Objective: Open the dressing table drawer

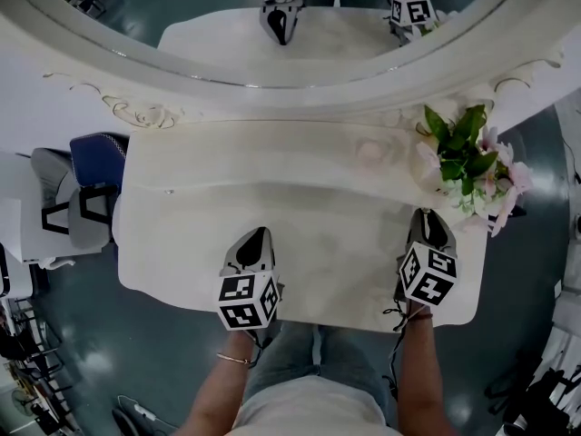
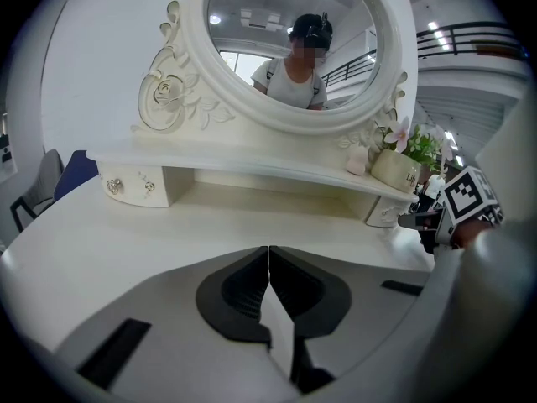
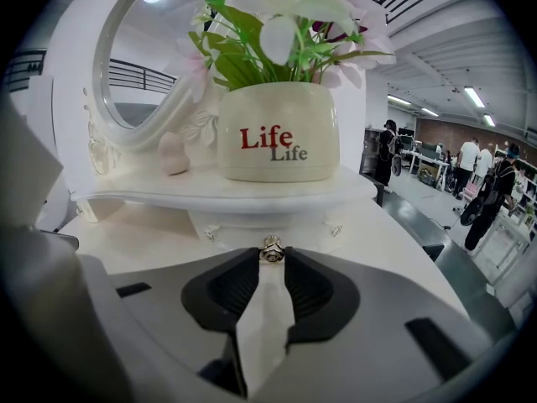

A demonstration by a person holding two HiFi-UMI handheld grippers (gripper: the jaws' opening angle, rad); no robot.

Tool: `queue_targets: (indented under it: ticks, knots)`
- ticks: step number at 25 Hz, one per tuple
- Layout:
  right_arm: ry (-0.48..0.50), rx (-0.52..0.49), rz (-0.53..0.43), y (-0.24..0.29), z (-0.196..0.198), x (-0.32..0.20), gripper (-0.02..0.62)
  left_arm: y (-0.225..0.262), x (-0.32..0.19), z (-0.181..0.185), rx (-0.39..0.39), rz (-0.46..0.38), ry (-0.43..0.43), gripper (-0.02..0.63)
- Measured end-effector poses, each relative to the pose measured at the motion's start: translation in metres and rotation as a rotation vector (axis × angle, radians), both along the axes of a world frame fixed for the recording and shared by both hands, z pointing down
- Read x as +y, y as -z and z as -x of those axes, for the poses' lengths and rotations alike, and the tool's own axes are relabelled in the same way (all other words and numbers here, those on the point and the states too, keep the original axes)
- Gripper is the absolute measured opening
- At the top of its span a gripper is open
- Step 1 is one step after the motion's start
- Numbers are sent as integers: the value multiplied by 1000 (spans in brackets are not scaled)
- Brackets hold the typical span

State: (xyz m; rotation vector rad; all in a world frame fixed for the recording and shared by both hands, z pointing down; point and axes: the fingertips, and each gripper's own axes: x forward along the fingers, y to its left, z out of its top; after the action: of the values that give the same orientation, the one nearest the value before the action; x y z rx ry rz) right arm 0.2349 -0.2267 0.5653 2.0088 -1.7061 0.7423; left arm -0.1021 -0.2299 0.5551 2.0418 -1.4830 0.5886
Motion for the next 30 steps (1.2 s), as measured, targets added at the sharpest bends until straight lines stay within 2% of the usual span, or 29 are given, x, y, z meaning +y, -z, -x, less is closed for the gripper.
queue_targets:
  ticks: [30]
  knots:
    - [7, -4, 7, -1, 5, 15, 101, 3, 9, -4, 5, -9, -15, 20]
